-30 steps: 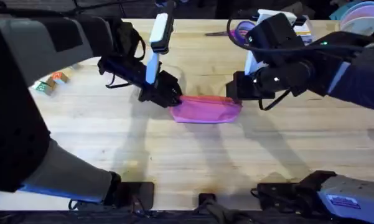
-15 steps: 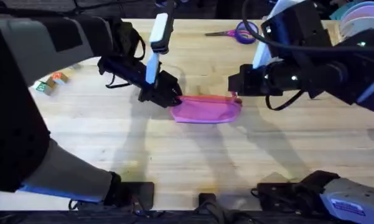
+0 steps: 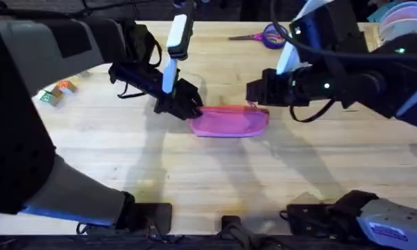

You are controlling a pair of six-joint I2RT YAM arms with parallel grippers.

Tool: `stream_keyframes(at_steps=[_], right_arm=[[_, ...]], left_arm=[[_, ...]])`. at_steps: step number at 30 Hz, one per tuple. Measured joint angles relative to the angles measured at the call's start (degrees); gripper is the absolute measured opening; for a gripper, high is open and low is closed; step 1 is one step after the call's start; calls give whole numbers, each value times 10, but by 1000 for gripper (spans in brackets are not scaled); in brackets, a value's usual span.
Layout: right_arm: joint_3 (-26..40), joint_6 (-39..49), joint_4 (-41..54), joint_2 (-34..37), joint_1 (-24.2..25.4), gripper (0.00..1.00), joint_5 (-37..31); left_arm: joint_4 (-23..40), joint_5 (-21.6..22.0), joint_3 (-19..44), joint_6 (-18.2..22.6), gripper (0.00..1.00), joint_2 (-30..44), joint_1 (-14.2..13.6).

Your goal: Unzip the bag, pick up the pens from the table one at a time and place them inside, then zip the bag closed.

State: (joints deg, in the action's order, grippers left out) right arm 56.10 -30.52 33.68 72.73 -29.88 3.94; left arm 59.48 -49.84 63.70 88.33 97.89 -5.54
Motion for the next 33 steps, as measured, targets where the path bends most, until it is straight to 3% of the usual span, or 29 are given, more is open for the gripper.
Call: stream_keyframes(at_steps=[15,24,30,31,33], right_arm=[[1,-79,-152,88,-102,32,19],[1,-82,-161,81,-97,31,18],[1,-65,-127,37,-92,31,-7],[1,-61,-119,27,-92,40,-13],[1,-51,-98,3,-92,249,-25]], left_arm=[[0,0,0,0,42,0,0],[0,0,0,0,42,0,0],[0,0,0,0,42,0,0],[0,0,0,0,42,0,0],[0,0,0,0,42,0,0]])
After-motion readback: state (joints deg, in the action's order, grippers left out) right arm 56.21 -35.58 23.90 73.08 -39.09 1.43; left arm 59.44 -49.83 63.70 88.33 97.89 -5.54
